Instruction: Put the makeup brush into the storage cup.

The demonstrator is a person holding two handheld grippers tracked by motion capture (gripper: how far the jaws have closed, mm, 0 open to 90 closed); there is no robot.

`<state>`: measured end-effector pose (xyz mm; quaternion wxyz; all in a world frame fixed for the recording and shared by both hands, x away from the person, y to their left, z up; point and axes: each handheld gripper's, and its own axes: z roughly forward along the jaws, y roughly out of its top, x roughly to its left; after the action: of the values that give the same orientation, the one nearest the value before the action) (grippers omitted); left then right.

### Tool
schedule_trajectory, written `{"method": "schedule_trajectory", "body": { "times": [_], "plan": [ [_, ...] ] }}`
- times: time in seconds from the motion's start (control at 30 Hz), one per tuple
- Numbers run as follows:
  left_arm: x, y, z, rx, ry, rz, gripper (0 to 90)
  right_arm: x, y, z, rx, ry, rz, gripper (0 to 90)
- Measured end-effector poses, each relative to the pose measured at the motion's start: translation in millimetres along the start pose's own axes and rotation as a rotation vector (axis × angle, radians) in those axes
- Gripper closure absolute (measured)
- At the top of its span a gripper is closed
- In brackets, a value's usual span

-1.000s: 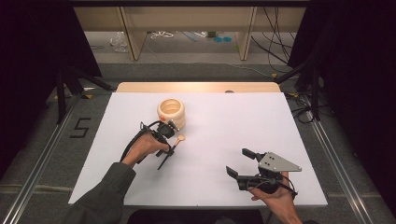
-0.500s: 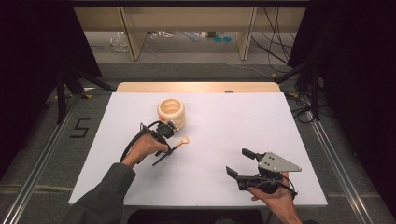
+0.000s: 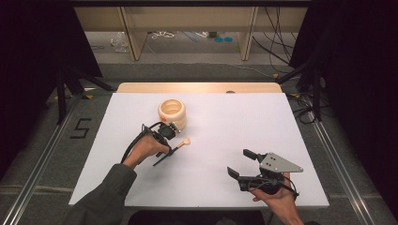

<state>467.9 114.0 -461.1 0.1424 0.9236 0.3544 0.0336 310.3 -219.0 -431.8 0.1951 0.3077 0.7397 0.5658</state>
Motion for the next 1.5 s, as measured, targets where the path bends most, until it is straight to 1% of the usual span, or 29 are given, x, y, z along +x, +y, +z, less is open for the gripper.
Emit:
{"method": "schedule_trajectory", "body": {
  "times": [0.03, 0.07, 0.17, 0.2, 0.33, 0.43, 0.47, 0.5, 0.53, 0.63, 0.7, 0.73, 0.8, 0.83, 0.87, 0.9, 0.93, 1.07, 1.1, 1.13, 1.17, 1.2, 1.23, 1.27, 1.3, 1.33, 1.4, 1.43, 1.5],
  "plan": [
    [0.1, -0.3, 0.2, -0.005, -0.001, 0.001, 83.2, 0.1, 0.3, -0.7, 0.01, -0.003, 0.0, 17.3],
    [0.1, -0.3, 0.2, -0.005, -0.001, 0.001, 83.3, -0.1, -0.1, 0.2, -0.003, 0.001, 0.002, 17.3],
    [0.1, -0.1, -0.2, 0.001, 0.001, 0.019, 83.3, -0.4, -0.1, 0.0, -0.004, -0.005, -0.003, 17.3],
    [-0.7, -0.4, 0.1, -0.007, 0.003, 0.015, 83.4, -0.3, 0.1, -0.1, -0.001, -0.001, 0.001, 17.3],
    [0.8, -0.7, -0.6, -0.002, -0.004, 0.028, 83.4, -2.0, 0.0, 0.3, -0.016, -0.012, -0.019, 17.3],
    [0.9, -1.2, -0.5, -0.014, -0.006, 0.025, 83.4, -1.1, 0.1, 0.1, -0.009, -0.007, -0.009, 17.3],
    [0.7, -1.3, -1.1, -0.016, -0.008, 0.016, 83.4, -0.7, 0.0, 0.0, -0.005, -0.006, -0.002, 17.3],
    [1.9, -1.3, -2.4, -0.013, -0.013, 0.021, 83.5, -1.9, 0.0, 0.5, -0.016, -0.011, -0.019, 17.3],
    [2.9, -1.3, -4.3, -0.026, -0.016, 0.017, 83.4, -2.0, 0.1, 0.4, -0.016, -0.011, -0.019, 17.3],
    [3.4, -1.6, -6.9, -0.039, -0.021, 0.01, 83.5, -2.1, 0.1, 0.2, -0.014, -0.012, -0.016, 17.3],
    [5.8, -2.0, -13.0, -0.043, -0.03, 0.036, 83.4, -2.0, 0.1, 0.4, -0.015, -0.012, -0.016, 17.3],
    [5.8, -2.0, -13.0, -0.043, -0.03, 0.036, 83.4, -2.0, 0.1, 0.4, -0.015, -0.011, -0.015, 17.3],
    [5.5, -2.7, -16.9, -0.062, -0.034, 0.031, 83.4, -2.0, 0.0, 0.6, -0.016, -0.011, -0.015, 17.3],
    [4.8, -3.2, -19.7, -0.069, -0.047, 0.029, 83.4, -2.2, 0.3, -0.7, -0.002, -0.008, -0.013, 17.3],
    [4.8, -3.2, -19.7, -0.069, -0.047, 0.029, 83.4, -2.2, 0.3, -0.7, -0.002, -0.008, -0.013, 17.3],
    [3.6, -3.5, -21.6, -0.076, -0.049, 0.037, 83.4, -1.7, 0.2, -0.8, 0.004, 0.002, 0.007, 17.3],
    [2.6, -3.7, -22.2, -0.083, -0.055, 0.035, 83.4, -2.6, 0.0, -0.3, -0.006, 0.0, 0.002, 17.3],
    [0.6, -3.7, -24.9, -0.097, -0.067, 0.04, 83.4, -2.6, -0.1, -0.3, -0.003, 0.0, 0.012, 17.3],
    [0.2, -3.7, -26.0, -0.101, -0.069, 0.043, 83.4, -2.1, -0.3, -0.5, 0.001, 0.005, 0.028, 17.3],
    [-1.0, -3.9, -27.0, -0.115, -0.07, 0.037, 83.4, -2.2, -0.3, -0.6, 0.003, 0.005, 0.028, 17.3],
    [-2.4, -4.2, -30.2, -0.136, -0.078, 0.041, 83.4, -2.3, -0.3, -0.6, 0.002, 0.005, 0.029, 17.3],
    [-2.4, -4.2, -30.2, -0.136, -0.078, 0.041, 83.4, -2.3, -0.5, -0.1, -0.008, 0.004, 0.036, 17.3],
    [-4.0, -4.7, -31.9, -0.153, -0.08, 0.035, 83.4, -2.3, -1.1, 1.3, -0.023, 0.02, 0.048, 17.3],
    [-6.7, -5.1, -32.1, -0.191, -0.088, 0.009, 83.4, -2.5, -1.3, 1.4, -0.024, 0.02, 0.049, 17.3],
    [-6.9, -5.7, -34.3, -0.197, -0.089, 0.012, 83.4, -2.5, -1.3, 1.4, -0.024, 0.02, 0.049, 17.3],
    [-7.6, -6.4, -36.1, -0.211, -0.093, 0.009, 83.4, -3.7, -1.0, -0.1, -0.008, 0.016, 0.05, 17.3],
    [-7.8, -8.8, -42.7, -0.232, -0.098, 0.023, 83.4, -4.2, -0.7, -1.0, -0.003, 0.011, 0.055, 17.3],
    [-7.8, -8.8, -42.7, -0.232, -0.098, 0.023, 83.4, -4.2, -0.7, -1.0, -0.003, 0.011, 0.055, 17.3],
    [-10.1, -11.5, -48.8, -0.256, -0.11, 0.034, 83.4, -4.5, -1.0, -0.2, -0.008, 0.017, 0.061, 17.3]
  ]
}}
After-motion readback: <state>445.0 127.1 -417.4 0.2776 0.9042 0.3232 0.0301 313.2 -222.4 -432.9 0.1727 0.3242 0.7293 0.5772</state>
